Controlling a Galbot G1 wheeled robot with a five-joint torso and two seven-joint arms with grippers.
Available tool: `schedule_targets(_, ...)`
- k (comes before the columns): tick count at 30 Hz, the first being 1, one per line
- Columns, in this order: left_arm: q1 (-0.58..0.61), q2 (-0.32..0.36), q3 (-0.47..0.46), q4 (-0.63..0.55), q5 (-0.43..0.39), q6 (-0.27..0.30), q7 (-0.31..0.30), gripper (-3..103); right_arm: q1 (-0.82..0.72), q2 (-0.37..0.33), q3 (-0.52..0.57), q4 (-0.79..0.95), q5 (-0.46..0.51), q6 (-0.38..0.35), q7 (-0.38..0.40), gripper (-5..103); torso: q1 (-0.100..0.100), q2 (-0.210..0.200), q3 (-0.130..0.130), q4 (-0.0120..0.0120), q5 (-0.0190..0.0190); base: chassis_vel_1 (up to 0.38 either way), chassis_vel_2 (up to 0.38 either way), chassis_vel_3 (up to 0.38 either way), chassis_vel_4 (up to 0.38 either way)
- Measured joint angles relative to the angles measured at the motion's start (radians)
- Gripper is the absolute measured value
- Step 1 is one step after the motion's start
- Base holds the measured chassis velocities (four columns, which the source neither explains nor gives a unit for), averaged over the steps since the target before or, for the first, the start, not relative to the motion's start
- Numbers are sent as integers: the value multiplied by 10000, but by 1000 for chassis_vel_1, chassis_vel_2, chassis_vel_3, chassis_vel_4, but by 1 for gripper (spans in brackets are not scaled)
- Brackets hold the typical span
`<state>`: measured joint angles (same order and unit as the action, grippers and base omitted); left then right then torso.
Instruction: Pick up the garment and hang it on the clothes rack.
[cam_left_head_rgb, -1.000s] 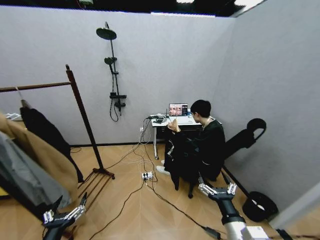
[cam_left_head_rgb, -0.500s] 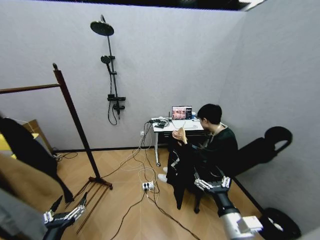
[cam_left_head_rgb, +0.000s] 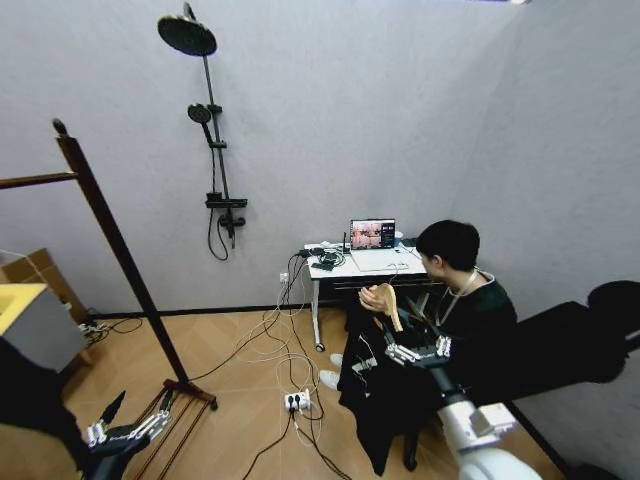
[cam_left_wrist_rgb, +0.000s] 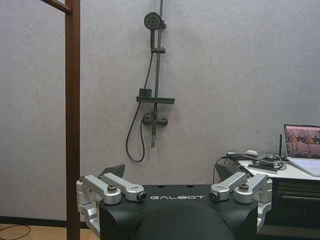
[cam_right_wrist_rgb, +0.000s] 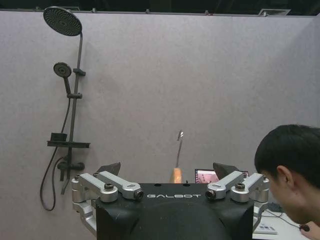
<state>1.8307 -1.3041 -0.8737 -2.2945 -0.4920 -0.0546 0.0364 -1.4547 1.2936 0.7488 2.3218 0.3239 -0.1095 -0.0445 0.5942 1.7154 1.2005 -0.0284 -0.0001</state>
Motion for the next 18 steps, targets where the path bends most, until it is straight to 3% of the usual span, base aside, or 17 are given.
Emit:
schedule_targets(3, 2, 0, 0, 0, 0, 0, -1, 100, 175, -196, 253, -60, 447, -189, -1, 100, -9, 2, -1, 0, 3, 0, 0, 0, 0)
schedule_targets(6, 3, -1, -1, 0, 0, 0, 0, 100, 809, -912, 580, -333, 1442, -660, 37, 100, -20, 8, -6, 1, 2, 37, -31, -32, 38)
schedule_targets(18, 1, -1, -1, 0, 0, 0, -1, 100, 2706, -2261, -69, -1607, 2436, -1632, 769, 100, -6, 4, -1, 4, 1, 8, -4, -8, 8)
